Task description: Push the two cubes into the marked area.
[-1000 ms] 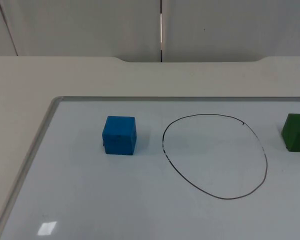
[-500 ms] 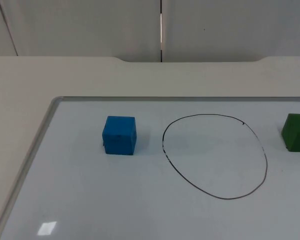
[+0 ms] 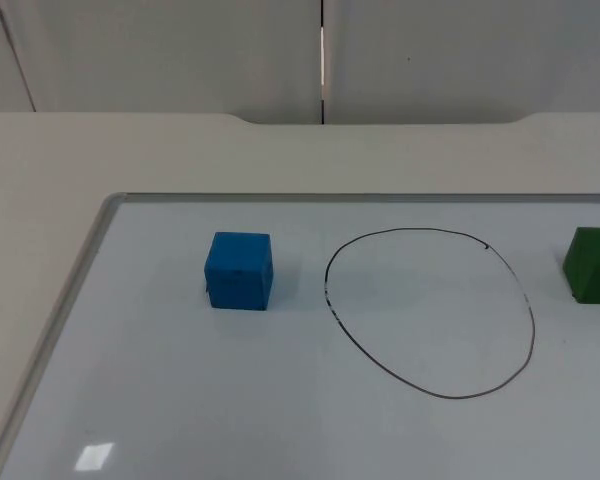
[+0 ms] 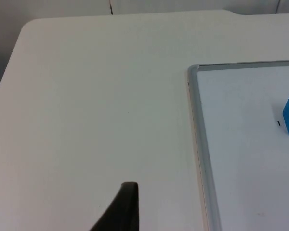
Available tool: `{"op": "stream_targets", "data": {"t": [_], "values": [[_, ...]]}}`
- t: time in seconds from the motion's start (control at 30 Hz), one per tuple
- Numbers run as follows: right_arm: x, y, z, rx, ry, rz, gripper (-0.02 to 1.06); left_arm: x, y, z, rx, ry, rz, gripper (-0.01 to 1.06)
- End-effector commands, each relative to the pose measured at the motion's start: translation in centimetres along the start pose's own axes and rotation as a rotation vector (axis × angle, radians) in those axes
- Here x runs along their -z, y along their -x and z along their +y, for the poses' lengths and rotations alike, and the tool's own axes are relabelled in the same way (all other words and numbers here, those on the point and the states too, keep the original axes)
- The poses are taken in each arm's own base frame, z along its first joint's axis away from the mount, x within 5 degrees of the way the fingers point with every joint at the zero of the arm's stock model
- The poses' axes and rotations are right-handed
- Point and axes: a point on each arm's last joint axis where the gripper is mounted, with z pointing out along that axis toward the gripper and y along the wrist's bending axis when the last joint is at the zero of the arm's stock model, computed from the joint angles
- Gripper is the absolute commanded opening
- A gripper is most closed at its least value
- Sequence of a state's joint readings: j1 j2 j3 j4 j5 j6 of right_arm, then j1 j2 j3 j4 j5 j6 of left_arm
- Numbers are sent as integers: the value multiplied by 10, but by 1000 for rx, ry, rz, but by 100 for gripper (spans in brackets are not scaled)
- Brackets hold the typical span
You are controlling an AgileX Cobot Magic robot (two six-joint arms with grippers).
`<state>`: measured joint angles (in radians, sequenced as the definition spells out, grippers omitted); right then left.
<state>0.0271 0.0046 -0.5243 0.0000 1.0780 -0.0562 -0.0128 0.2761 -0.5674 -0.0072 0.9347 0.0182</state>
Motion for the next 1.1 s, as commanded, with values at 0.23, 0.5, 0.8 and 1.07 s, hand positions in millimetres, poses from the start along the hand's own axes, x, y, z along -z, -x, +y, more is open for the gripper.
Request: {"op": "stream_targets", "data": {"t": [0.23, 0.5, 0.8, 1.07], "values": [[-1, -2, 0, -3, -5, 4, 105, -27, 20, -2, 30, -28, 28, 101], [-1, -2, 0, -3, -5, 4, 105, -39, 27, -3, 39, -39, 30, 78], [-1, -2, 0, -3, -5, 4, 105, -42, 28, -5, 64, -61, 37, 44], [-1, -2, 0, -3, -5, 4, 105, -43, 31, -5, 73, -65, 5, 13]]}}
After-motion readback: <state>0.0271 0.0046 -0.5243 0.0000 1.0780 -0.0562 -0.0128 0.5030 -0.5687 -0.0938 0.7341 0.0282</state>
